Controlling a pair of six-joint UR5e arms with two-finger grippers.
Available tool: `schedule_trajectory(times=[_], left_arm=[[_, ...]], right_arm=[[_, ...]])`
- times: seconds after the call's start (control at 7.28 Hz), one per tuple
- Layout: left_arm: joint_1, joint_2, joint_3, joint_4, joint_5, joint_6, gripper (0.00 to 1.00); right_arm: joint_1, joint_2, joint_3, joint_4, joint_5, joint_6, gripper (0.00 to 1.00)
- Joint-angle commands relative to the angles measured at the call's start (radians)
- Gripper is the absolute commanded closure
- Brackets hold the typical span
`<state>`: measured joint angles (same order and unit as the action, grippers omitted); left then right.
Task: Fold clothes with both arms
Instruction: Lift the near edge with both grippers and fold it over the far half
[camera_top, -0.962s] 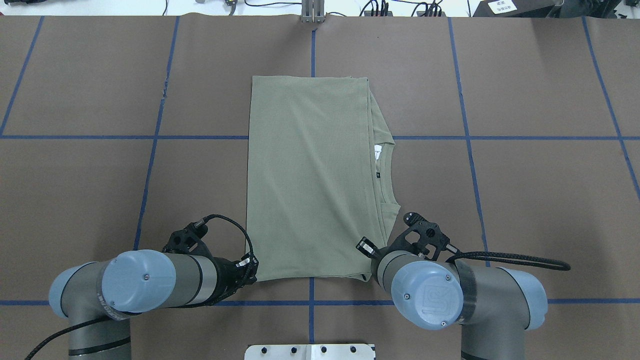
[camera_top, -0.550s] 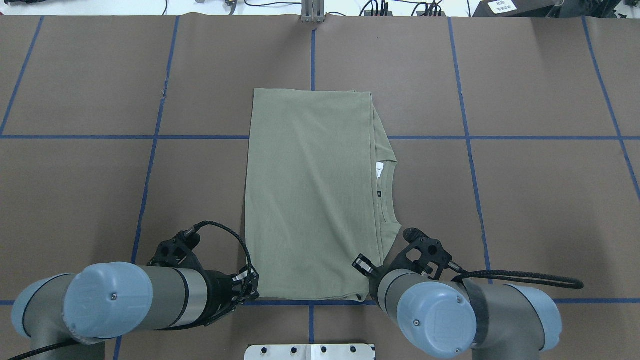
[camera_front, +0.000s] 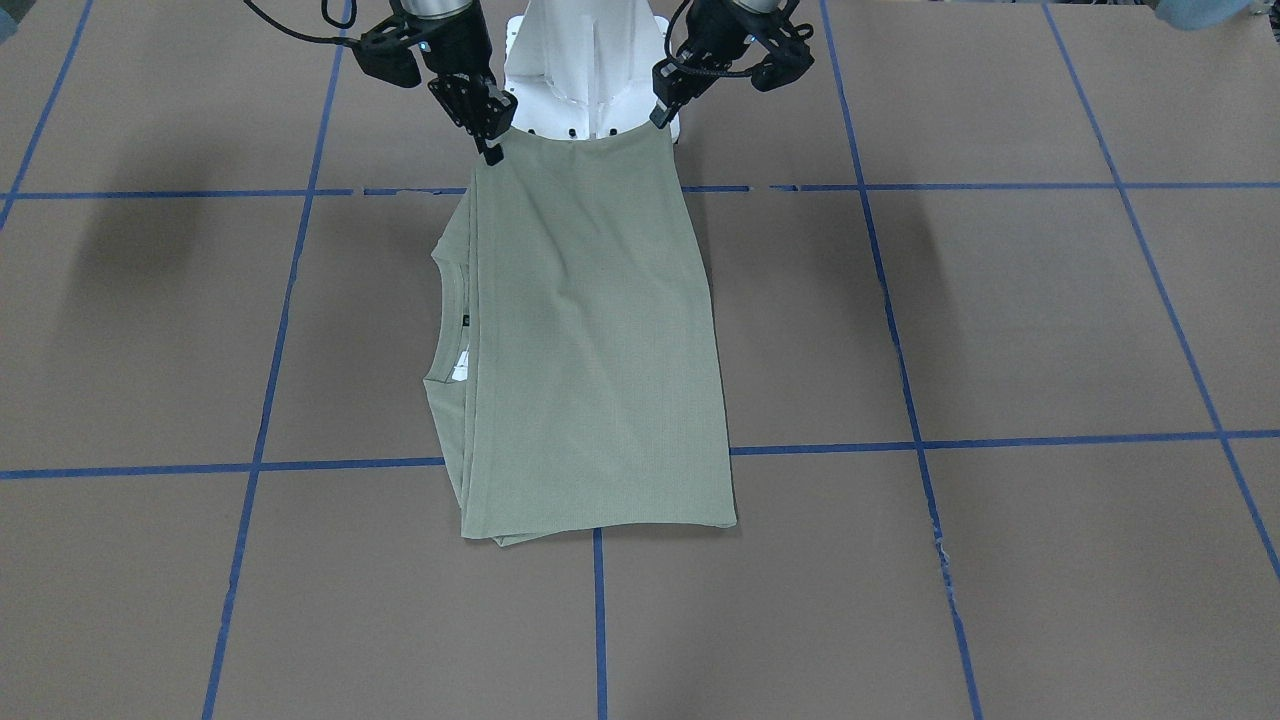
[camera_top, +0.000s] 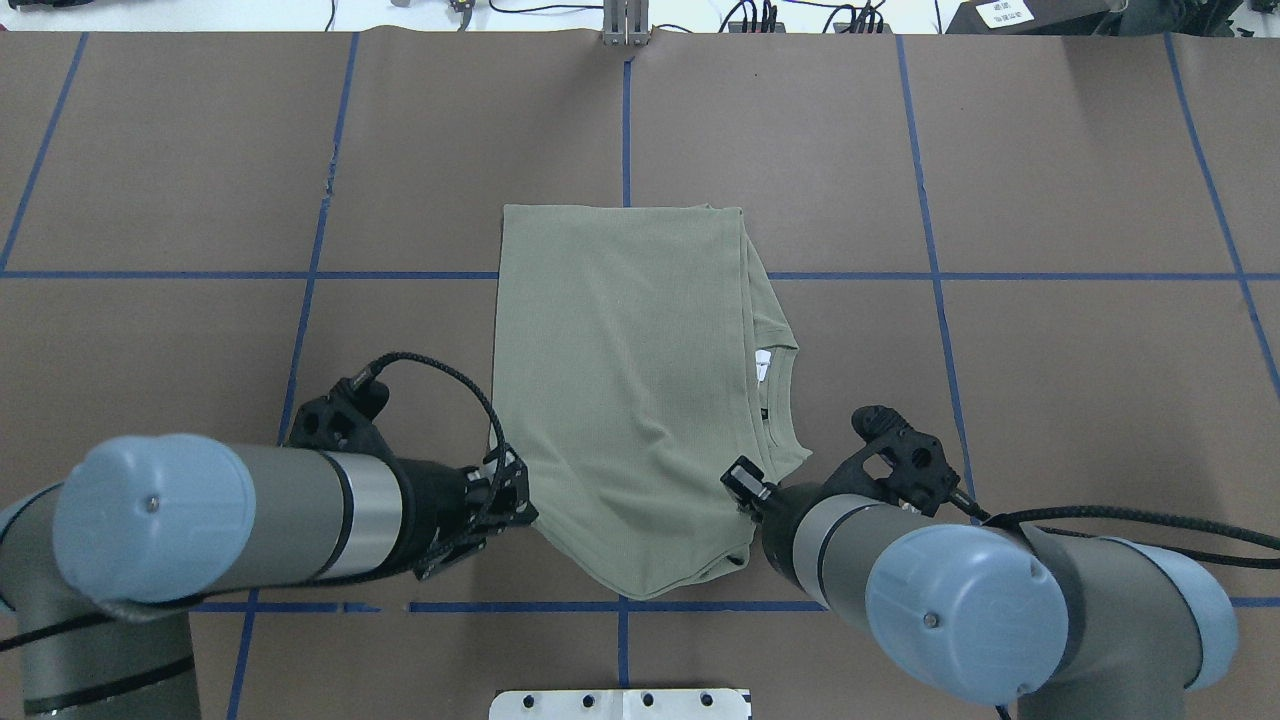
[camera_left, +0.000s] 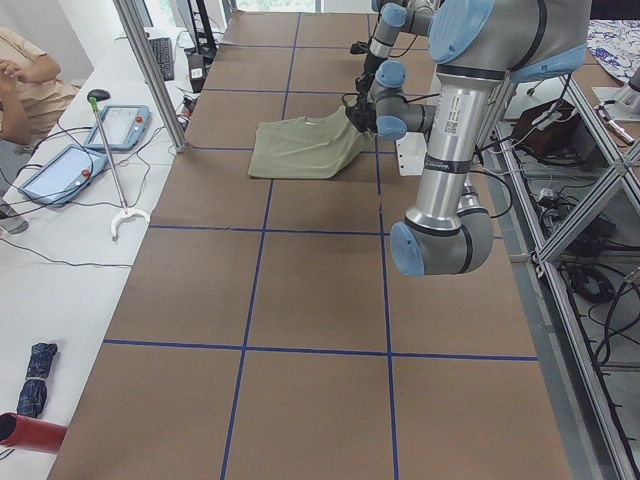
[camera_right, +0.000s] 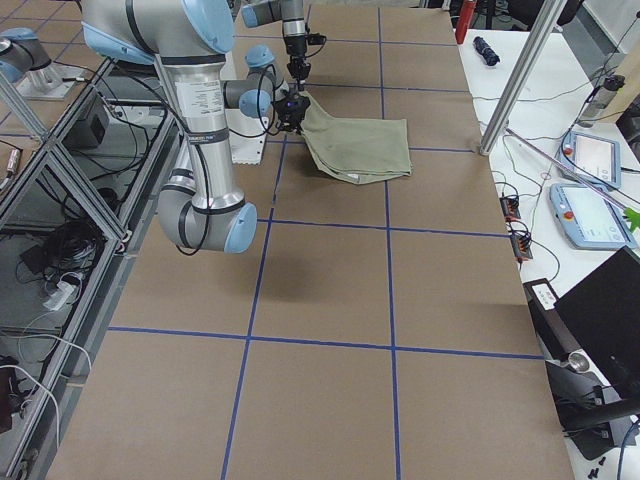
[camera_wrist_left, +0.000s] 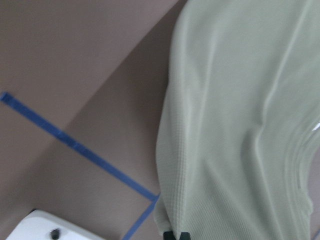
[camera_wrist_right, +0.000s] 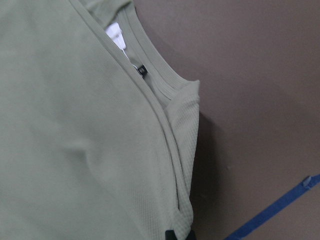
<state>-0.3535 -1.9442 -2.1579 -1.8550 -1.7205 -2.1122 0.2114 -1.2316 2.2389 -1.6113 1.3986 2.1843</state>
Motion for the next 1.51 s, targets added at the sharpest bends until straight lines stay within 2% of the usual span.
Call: schedule_trajectory(times=[0.0, 0.14, 0.27, 0.41, 0.69, 0.96, 1.1, 1.24, 1.37], left_arm=[[-0.201, -0.148, 0.179, 0.034, -0.054, 0.141, 1.00], [-0.253, -0.203, 0.279, 0.030, -0.063, 0.217, 1.00], [-0.295, -0.214, 0.346, -0.017, -0.064, 0.245, 1.00], [-0.312, -0.220, 0.427, -0.103, -0.064, 0.250, 1.00], [-0.332, -0.262, 0.542, -0.165, -0.062, 0.253, 1.00], [-0.340, -0.263, 0.619, -0.225, -0.057, 0.288, 1.00], [-0.344, -0.263, 0.641, -0.257, -0.056, 0.296, 1.00], [-0.361, -0.266, 0.689, -0.277, -0.053, 0.340, 1.00], [-0.367, -0.269, 0.784, -0.365, -0.048, 0.381, 0.75]], right_arm=[[0.145, 0.071, -0.095, 0.005, 0.057, -0.097, 1.00], [0.216, 0.139, -0.198, 0.010, 0.097, -0.133, 1.00], [0.289, 0.205, -0.310, 0.010, 0.158, -0.199, 1.00], [0.368, 0.252, -0.397, 0.013, 0.262, -0.251, 1.00], [0.414, 0.306, -0.610, 0.216, 0.290, -0.271, 1.00], [0.462, 0.360, -0.731, 0.258, 0.359, -0.308, 1.00], [0.464, 0.380, -0.764, 0.260, 0.359, -0.314, 1.00], [0.473, 0.411, -0.851, 0.318, 0.361, -0.336, 0.99], [0.491, 0.431, -0.995, 0.462, 0.370, -0.380, 0.27]])
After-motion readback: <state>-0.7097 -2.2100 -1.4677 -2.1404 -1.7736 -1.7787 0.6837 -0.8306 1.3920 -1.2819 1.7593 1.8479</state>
